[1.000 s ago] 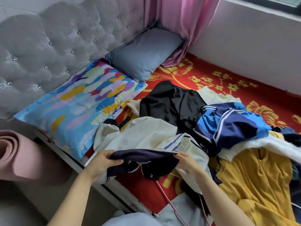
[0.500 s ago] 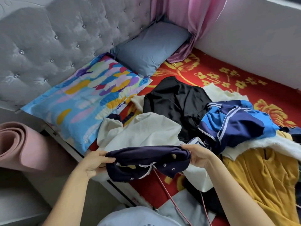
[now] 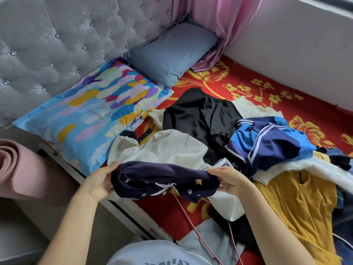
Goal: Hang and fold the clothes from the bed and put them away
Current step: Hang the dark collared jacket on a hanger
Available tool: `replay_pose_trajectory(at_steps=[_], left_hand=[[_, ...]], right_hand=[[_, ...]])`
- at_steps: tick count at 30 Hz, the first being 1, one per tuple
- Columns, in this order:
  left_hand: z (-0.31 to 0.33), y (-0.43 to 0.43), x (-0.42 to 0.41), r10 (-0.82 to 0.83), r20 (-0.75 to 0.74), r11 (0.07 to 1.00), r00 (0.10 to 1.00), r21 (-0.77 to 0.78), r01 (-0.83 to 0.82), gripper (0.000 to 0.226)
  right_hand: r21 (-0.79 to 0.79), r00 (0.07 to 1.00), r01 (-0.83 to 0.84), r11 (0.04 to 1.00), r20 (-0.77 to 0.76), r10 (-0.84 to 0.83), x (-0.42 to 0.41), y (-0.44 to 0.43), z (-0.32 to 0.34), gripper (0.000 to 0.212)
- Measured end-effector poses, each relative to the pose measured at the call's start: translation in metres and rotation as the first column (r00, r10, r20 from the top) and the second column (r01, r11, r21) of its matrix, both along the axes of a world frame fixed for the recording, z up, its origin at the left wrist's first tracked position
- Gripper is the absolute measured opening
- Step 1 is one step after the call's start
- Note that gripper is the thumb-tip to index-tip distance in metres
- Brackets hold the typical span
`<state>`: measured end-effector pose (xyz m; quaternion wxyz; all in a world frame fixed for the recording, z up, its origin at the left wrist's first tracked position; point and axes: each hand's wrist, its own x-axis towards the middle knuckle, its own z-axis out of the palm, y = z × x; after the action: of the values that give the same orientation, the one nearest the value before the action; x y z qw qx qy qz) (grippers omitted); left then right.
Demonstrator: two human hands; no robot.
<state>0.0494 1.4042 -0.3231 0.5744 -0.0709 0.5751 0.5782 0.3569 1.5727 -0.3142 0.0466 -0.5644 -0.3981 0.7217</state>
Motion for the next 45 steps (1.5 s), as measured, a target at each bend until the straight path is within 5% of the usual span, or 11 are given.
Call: replay_pose_trajectory(at_steps=[4, 9, 14, 17, 23, 32, 39, 42, 45], left_hand=[[-0.002, 0.005, 0.003, 0.08, -0.173, 0.997, 0.982, -0.004, -0.082, 0.017], [-0.009, 0.01, 0.004, 0.135, -0.247, 0.99, 0.96, -0.009, -0.142, 0.014], [-0.012, 0.008, -0.002, 0.138, -0.225, 0.989, 0.965, -0.016, -0.145, 0.013], [-0.009, 0.009, -0.003, 0.129, -0.25, 0.99, 0.96, -0.015, -0.137, 0.014], [-0.001, 0.009, -0.005, 0.149, -0.265, 0.989, 0.953, 0.02, -0.149, 0.013], [0.007, 0.007, -0.01, 0.121, -0.241, 0.992, 0.963, 0.05, -0.112, 0.011], [0.012, 0.007, -0.007, 0.047, -0.267, 0.999, 0.962, 0.001, -0.049, 0.016], [0.012, 0.009, -0.003, 0.006, -0.433, 0.995, 0.902, -0.084, -0.047, 0.018], [0.01, 0.009, 0.007, -0.09, -0.589, 0.985, 0.803, -0.173, -0.018, 0.012]], right_hand=[[-0.079, 0.991, -0.102, 0.992, 0.073, 0.108, 0.003, -0.007, 0.003, 0.017], [-0.182, 0.996, 0.059, 0.982, -0.054, -0.069, 0.004, -0.017, -0.002, 0.024], [-0.114, 0.96, 0.121, 0.986, -0.239, -0.146, 0.007, -0.019, -0.003, 0.014], [-0.08, 0.953, 0.063, 0.995, -0.291, -0.084, 0.008, -0.018, 0.0, 0.023], [0.002, 0.976, -0.156, 0.988, -0.153, 0.155, 0.019, -0.022, 0.0, 0.019], [-0.124, 0.817, 0.097, 0.987, -0.557, -0.15, 0.028, -0.026, 0.002, 0.029], [0.132, 0.945, 0.136, 0.982, -0.314, -0.088, 0.017, -0.015, 0.019, 0.019], [0.245, 0.974, 0.029, 0.969, -0.224, 0.028, 0.006, -0.01, 0.035, 0.011], [0.288, 0.968, -0.111, 0.951, -0.187, 0.169, -0.004, -0.003, 0.048, 0.03]])
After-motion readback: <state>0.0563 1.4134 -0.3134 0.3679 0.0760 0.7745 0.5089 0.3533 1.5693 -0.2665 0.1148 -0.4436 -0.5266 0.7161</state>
